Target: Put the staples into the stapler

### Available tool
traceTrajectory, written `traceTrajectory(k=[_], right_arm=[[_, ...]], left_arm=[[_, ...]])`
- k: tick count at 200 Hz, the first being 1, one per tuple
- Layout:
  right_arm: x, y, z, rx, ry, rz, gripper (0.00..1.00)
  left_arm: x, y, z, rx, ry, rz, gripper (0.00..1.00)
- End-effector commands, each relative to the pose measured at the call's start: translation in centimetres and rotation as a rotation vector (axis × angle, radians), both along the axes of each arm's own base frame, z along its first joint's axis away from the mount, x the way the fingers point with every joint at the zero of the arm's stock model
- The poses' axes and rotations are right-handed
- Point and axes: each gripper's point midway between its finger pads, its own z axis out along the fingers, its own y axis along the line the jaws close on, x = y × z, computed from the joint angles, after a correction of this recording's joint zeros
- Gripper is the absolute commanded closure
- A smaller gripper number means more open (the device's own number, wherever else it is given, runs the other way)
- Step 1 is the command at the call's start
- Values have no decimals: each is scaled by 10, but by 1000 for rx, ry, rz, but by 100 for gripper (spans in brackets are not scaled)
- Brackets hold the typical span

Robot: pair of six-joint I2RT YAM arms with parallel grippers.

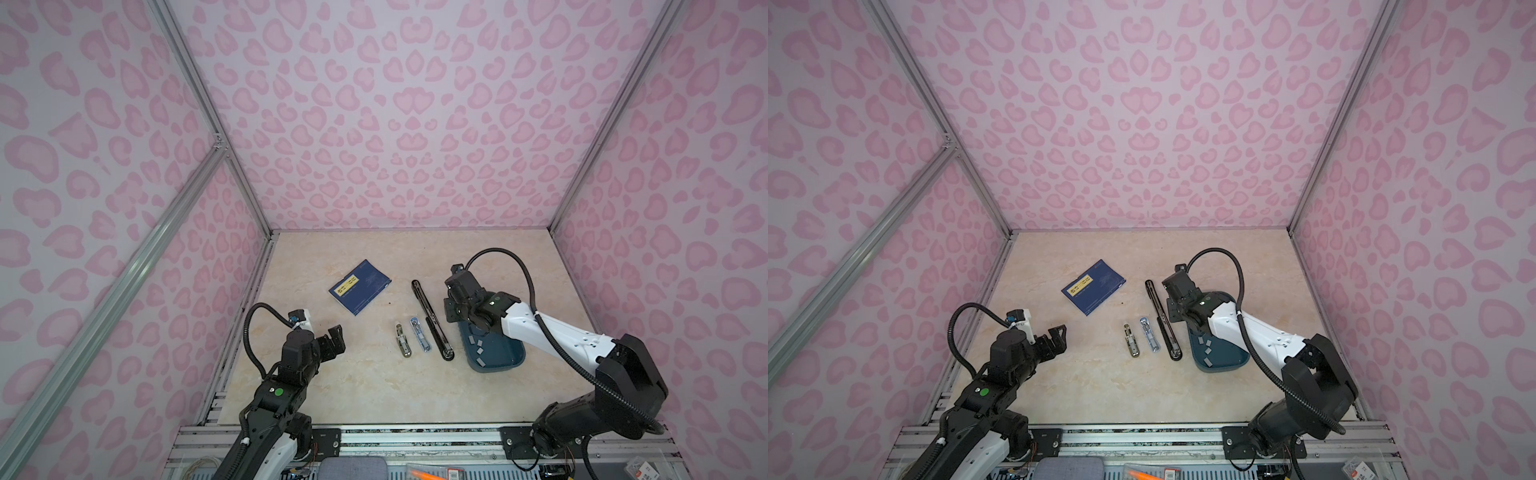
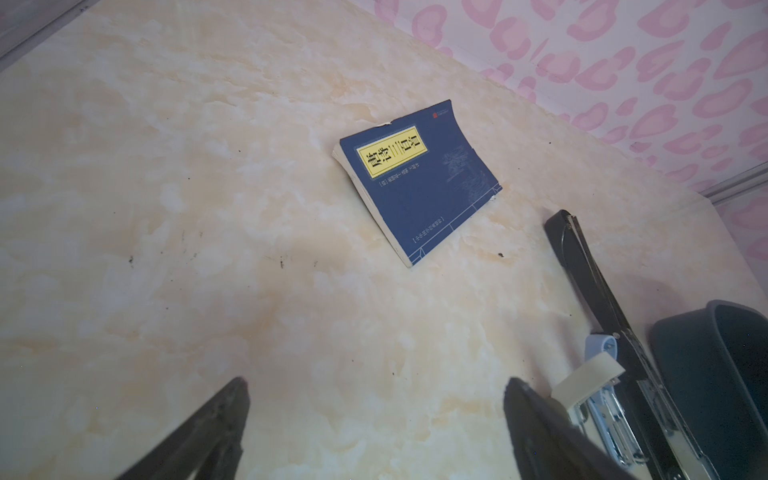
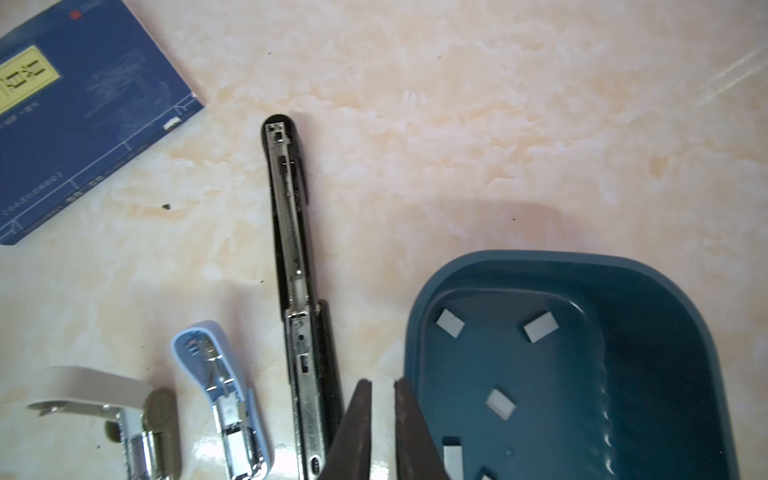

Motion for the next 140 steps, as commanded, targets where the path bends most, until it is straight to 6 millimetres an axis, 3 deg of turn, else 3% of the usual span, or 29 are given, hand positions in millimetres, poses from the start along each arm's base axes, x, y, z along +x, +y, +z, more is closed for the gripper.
traceTrajectory(k=[1,43,74,110,140], right_arm=[[1,-9,-1,-53,-17,-72,85],[4,-48,-2,-54,8,-147,83],[3,-86,-25,-66,76,-223,79],[8,-107,-61,-15,174,-254,77],[24,-115,-70,65,187,-306,72]], left_arm=[[0,3,5,-6,-7,21,3],[-1,5,8,-8,-32,30,3],[4,5,15,5,-28,33,3],[31,-4,76,-63,-89,52,3],[63,-8,133,-159,-130,128,3]])
